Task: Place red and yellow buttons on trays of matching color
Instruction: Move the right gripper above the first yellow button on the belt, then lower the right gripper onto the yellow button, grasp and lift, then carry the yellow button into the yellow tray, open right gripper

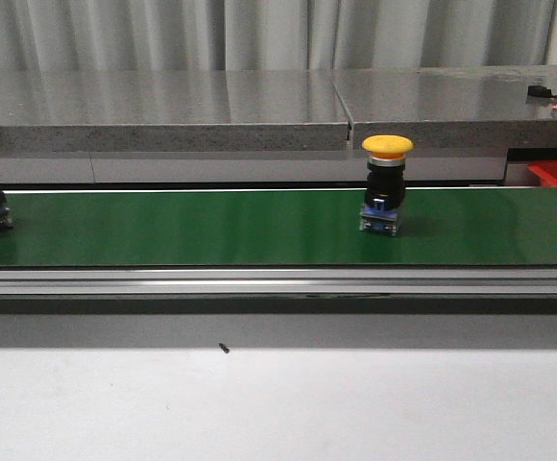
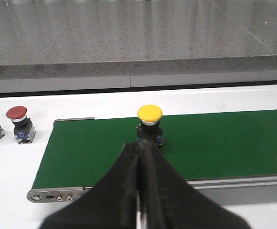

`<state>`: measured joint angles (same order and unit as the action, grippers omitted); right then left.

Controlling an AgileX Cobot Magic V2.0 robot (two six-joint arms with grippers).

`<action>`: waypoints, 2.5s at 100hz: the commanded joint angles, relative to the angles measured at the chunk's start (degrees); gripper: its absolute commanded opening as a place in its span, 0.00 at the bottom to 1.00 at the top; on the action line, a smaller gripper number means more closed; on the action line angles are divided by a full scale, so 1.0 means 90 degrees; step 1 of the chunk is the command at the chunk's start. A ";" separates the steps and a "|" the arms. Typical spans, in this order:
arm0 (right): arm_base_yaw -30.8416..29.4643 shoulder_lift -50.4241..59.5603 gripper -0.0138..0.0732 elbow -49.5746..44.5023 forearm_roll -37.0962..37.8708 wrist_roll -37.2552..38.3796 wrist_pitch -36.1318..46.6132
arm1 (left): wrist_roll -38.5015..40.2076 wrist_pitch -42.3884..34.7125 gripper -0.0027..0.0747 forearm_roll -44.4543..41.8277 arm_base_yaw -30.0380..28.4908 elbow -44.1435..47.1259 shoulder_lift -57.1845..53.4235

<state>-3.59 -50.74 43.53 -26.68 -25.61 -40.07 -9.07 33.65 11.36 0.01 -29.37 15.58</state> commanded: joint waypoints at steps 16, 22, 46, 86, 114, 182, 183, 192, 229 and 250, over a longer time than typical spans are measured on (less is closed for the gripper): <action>0.0420 -0.1205 0.89 0.0679 -0.0119 -0.0039 0.0287 | 0.0017 -0.0460 0.01 0.0091 0.0037 -0.0158 0.0055; 0.0572 -0.1491 0.89 0.0766 -0.0055 -0.0039 0.0365 | 0.0017 -0.0460 0.01 0.0091 0.0037 -0.0158 0.0055; 0.1053 -0.2360 0.89 0.1190 -0.0046 -0.0039 0.0608 | 0.0017 -0.0460 0.01 0.0091 0.0037 -0.0158 0.0055; 0.1402 -0.3366 0.89 0.1804 0.0102 -0.0039 0.0897 | 0.0017 -0.0460 0.01 0.0091 0.0037 -0.0158 0.0055; 0.1402 -0.3980 0.89 0.2164 0.0419 -0.0039 0.1201 | 0.0017 -0.0460 0.01 0.0091 0.0037 -0.0158 0.0055; 0.1402 -0.4026 0.36 0.2473 0.0605 -0.0039 0.0247 | 0.0017 -0.0460 0.01 0.0091 0.0037 -0.0158 0.0055; 0.1402 -0.3999 0.36 0.2473 0.0609 -0.0039 0.0226 | 0.0017 -0.0460 0.01 0.0091 0.0037 -0.0158 0.0055; 0.1331 -0.3569 0.36 0.2473 0.0617 0.0020 0.0044 | 0.0017 -0.0460 0.01 0.0091 0.0037 -0.0158 0.0055; -0.0688 -0.1972 0.36 0.2173 0.0635 0.0423 -0.1178 | 0.0017 -0.0460 0.01 0.0091 0.0037 -0.0158 0.0055; -0.2298 -0.1554 0.36 0.1453 0.0670 0.0423 -0.1153 | 0.0017 -0.0460 0.01 0.0091 0.0037 -0.0158 0.0055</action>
<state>-19.78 -67.02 57.33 -19.91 -21.94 -52.46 -9.07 33.65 11.36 0.01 -29.37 15.58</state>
